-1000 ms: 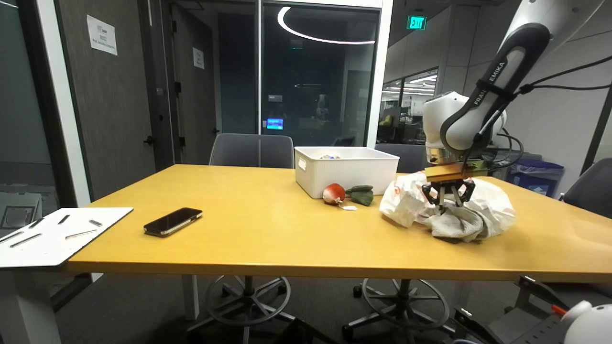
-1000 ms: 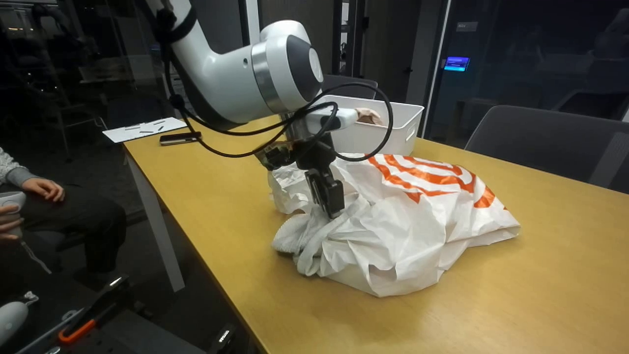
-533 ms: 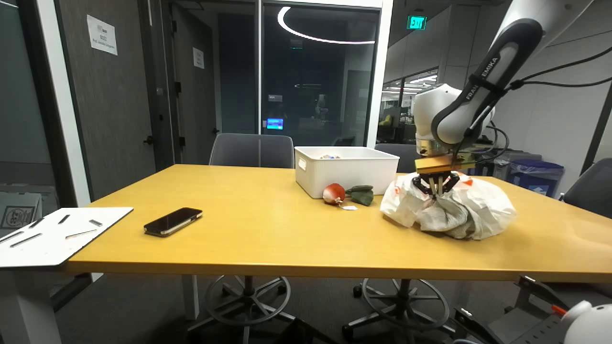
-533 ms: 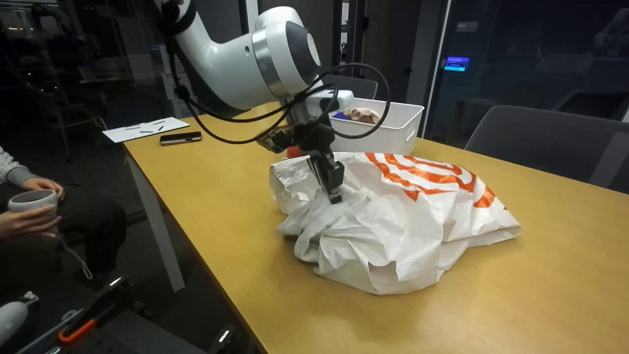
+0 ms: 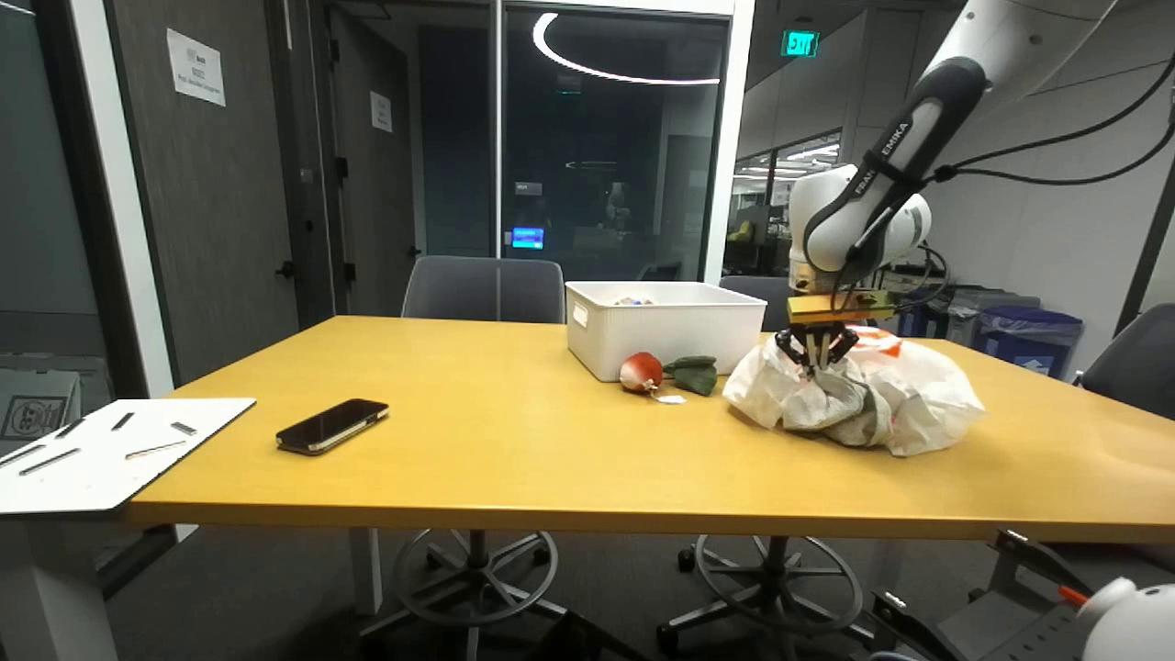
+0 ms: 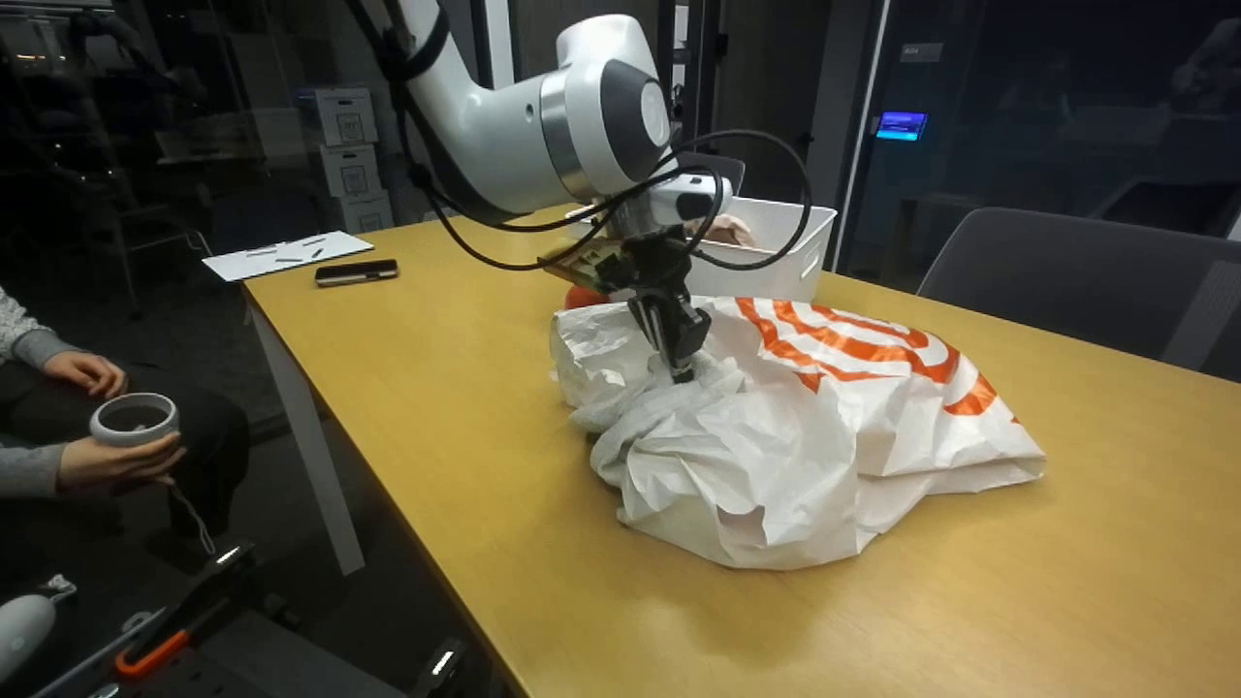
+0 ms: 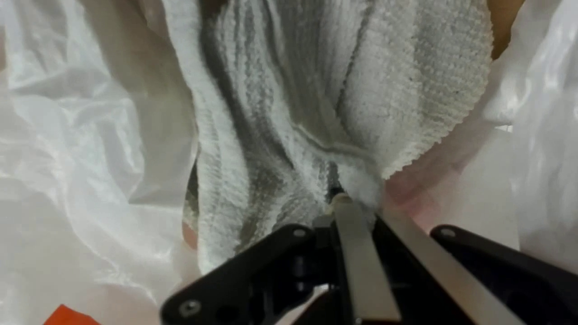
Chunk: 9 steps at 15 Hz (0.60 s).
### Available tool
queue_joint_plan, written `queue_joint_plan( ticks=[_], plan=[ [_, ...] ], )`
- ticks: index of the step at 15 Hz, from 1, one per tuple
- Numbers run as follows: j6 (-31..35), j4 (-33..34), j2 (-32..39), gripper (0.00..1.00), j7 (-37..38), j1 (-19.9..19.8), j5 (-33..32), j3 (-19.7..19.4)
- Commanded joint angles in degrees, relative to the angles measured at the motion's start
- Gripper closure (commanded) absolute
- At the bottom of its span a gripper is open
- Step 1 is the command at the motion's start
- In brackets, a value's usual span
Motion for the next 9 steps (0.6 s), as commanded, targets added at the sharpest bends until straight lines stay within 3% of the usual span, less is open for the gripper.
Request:
queue_joint_plan(
  ticks=[1, 3, 4, 9],
  plan=[
    [1.12, 5.19, 5.47, 0.99, -15.36, -7.54, 13.01, 7.58],
    [-2.22, 7.95, 7.76, 0.99, -24.26, -7.46, 23.51, 7.70],
    [-3.65, 9.25, 8.73, 0.99, -25.37, -6.95, 24.55, 6.73],
    [-5.66, 12.54, 11.42, 0.99, -11.37, 4.80, 9.02, -8.59]
  ],
)
